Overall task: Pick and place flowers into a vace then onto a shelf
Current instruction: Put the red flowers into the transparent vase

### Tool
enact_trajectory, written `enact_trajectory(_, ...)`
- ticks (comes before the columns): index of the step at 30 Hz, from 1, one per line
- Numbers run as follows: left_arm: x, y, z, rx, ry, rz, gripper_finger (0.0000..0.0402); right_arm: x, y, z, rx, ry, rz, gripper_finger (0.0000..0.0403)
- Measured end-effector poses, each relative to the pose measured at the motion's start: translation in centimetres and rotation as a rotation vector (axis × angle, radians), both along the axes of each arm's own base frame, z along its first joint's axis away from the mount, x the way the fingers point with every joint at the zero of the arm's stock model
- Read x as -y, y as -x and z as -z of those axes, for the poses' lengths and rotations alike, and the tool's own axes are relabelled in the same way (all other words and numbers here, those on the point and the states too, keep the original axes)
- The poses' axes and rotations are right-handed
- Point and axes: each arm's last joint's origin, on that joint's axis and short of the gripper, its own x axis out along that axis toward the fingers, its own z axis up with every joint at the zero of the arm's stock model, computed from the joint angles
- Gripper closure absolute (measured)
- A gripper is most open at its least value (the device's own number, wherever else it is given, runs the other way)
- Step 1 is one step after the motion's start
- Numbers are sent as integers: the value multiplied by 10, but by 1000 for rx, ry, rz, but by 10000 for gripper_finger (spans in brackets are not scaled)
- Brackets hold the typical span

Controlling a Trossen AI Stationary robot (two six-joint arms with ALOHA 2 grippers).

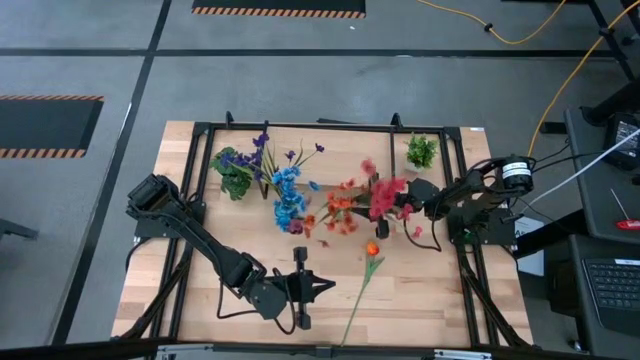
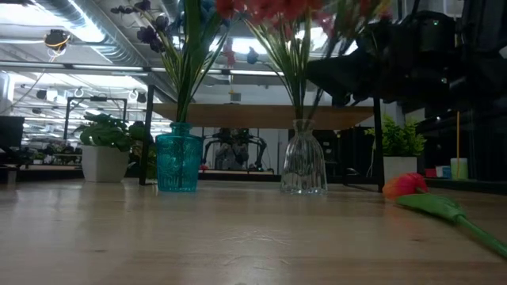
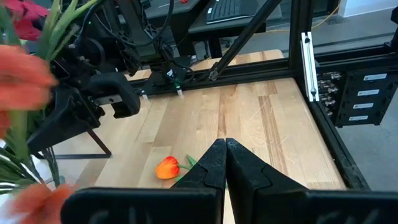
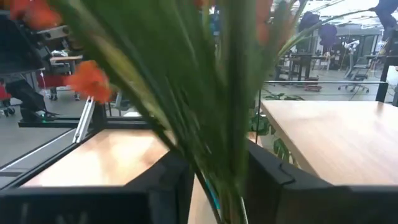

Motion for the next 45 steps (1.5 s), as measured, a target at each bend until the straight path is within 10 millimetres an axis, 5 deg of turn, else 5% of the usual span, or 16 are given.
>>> enact_trajectory(9,0,0,0,0,0,0,398,0,-1,-1,-8,-54,-6,281)
enact_trajectory(22,1,0,0,-7,9,28,398,3,-35,-16,-179,-69,-6,281)
enact_trajectory(45,1,0,1,-11,8,31,398,0,4,-52,-395,-69,34,281)
